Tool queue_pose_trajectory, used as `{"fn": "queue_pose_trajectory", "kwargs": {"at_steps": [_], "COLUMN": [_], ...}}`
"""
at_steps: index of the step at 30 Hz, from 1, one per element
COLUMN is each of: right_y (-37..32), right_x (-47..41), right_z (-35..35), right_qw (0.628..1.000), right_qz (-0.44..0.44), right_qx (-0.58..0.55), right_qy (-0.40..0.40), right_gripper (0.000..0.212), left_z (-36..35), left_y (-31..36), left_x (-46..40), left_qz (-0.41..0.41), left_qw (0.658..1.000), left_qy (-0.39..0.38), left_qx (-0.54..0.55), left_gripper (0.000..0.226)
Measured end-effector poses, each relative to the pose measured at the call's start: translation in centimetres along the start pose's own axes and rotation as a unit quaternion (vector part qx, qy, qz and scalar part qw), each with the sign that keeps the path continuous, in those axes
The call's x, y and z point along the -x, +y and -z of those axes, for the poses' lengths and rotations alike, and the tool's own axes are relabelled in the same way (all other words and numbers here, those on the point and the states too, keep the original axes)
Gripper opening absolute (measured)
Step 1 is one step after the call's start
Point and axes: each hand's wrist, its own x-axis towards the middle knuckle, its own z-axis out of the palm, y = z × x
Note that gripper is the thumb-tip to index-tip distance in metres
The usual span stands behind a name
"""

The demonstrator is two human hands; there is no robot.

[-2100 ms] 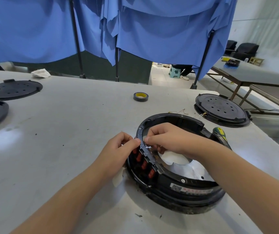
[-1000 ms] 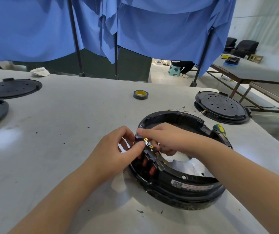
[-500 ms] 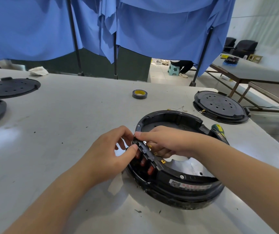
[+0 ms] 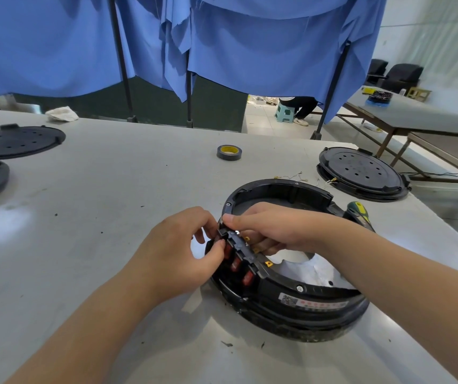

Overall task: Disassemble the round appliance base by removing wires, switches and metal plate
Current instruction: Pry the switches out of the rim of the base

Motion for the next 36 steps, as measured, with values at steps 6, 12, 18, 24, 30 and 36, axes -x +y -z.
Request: {"fn": "queue_pose_trajectory", "kwargs": {"at_steps": [6,12,18,24,30,36], "right_y": [0.3,0.2,0.1,0.1,0.2,0.3], "right_x": [-0.3,-0.2,-0.1,0.3,0.2,0.3], "right_z": [0.1,0.2,-0.1,-0.3,-0.3,-0.2], "right_qw": [1.0,1.0,1.0,0.999,0.999,1.0], "right_qz": [0.002,-0.002,-0.017,-0.003,0.009,0.007], "right_qx": [-0.015,-0.016,0.002,0.006,0.003,-0.018], "right_qy": [0.008,0.003,0.018,0.037,0.04,0.023], "right_gripper": [0.053,0.053,0.059,0.049,0.048,0.05], "left_z": [0.1,0.2,0.1,0.3,1.0,2.0], "left_y": [0.6,0.9,1.1,1.2,0.7,0.2], "left_x": [0.1,0.1,0.0,0.1,-0.2,-0.8], "left_qz": [-0.032,-0.047,-0.04,-0.03,0.005,0.099], "left_qw": [0.999,0.997,0.997,0.997,1.0,0.985], "left_qy": [0.014,0.014,0.016,0.019,0.006,0.002], "left_qx": [-0.029,-0.062,-0.071,-0.066,-0.027,0.144], "left_gripper": [0.011,0.009,0.01,0.012,0.017,0.008]}}
